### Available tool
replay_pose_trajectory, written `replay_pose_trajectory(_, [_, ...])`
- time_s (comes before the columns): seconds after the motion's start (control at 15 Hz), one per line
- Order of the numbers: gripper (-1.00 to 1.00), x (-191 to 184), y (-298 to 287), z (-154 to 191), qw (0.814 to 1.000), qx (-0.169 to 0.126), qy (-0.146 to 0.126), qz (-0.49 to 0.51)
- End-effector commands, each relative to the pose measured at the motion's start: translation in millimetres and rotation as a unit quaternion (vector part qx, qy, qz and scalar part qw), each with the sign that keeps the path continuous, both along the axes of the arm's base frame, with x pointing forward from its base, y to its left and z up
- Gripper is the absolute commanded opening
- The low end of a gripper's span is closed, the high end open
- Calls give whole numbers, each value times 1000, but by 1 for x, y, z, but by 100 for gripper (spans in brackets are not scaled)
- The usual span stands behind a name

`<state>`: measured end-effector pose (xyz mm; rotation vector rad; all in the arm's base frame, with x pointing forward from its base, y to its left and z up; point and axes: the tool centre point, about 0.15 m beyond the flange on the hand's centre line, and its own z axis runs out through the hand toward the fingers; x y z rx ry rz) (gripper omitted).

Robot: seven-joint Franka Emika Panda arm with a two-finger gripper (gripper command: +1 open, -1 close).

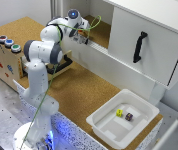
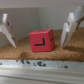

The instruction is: Grasp the pink block

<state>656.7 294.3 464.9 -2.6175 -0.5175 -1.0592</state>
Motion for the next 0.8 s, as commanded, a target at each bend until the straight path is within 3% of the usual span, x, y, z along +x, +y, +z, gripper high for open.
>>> replay_pose_trajectory(0.0, [-100, 32, 16, -1, 999, -30, -7, -29])
replay_pose_trajectory(0.33, [-100, 29, 15, 12, 999, -35, -18, -37])
replay_pose_trajectory(0.53, [-100, 8, 10, 37, 998, -37, -23, -37])
replay_pose_trajectory(0.73, [-100, -22, 5, 52, 999, -47, -9, -21])
